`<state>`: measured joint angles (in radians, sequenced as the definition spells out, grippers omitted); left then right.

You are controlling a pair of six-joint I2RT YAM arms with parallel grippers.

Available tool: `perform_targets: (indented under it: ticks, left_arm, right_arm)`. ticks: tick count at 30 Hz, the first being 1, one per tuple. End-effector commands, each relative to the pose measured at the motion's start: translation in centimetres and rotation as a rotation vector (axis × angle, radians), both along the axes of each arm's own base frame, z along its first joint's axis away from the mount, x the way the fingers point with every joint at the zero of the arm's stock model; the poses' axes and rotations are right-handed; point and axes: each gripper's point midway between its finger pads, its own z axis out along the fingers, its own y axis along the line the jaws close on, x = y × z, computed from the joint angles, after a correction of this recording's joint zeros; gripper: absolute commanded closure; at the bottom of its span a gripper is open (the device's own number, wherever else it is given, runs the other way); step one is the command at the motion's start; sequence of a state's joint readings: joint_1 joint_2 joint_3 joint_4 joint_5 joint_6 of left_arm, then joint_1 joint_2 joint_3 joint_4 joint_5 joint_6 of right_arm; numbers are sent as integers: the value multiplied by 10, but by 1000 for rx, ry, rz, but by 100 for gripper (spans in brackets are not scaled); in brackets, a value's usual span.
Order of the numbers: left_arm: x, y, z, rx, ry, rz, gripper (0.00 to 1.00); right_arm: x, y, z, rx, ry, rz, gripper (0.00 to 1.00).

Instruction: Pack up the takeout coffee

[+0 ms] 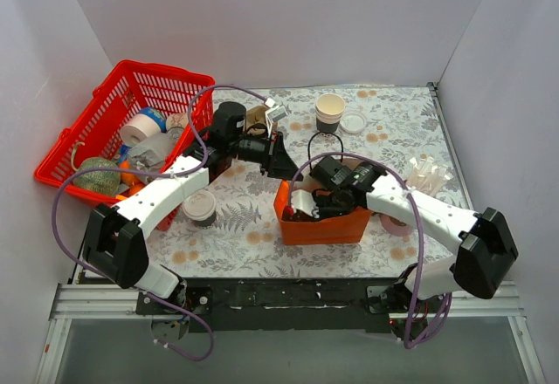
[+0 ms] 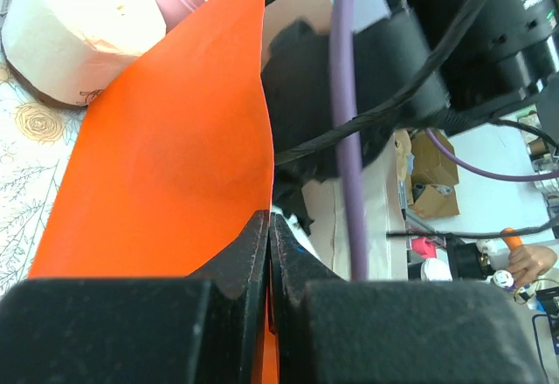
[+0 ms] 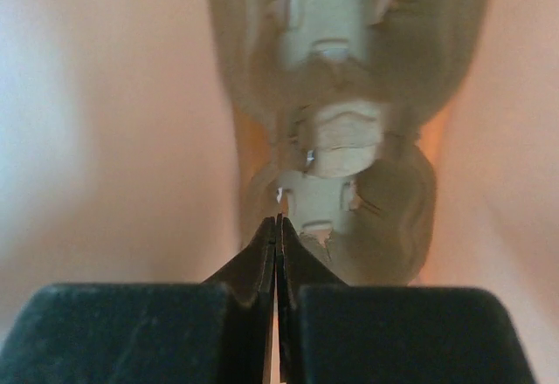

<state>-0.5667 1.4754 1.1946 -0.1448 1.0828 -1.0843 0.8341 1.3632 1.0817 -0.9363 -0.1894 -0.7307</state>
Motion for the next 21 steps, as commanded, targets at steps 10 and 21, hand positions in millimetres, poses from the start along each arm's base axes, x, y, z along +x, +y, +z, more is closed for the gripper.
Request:
perform_targets:
  ticks: [10,21]
  left_arm:
    - [-4,-1,47,-67,-62,-11,100]
    - [13,0,38,2,-8,145,100]
  right_arm:
    - [-5,-42,-28,-451,15,-42,99]
    - [-9,-66,-55,-699,45,-102,99]
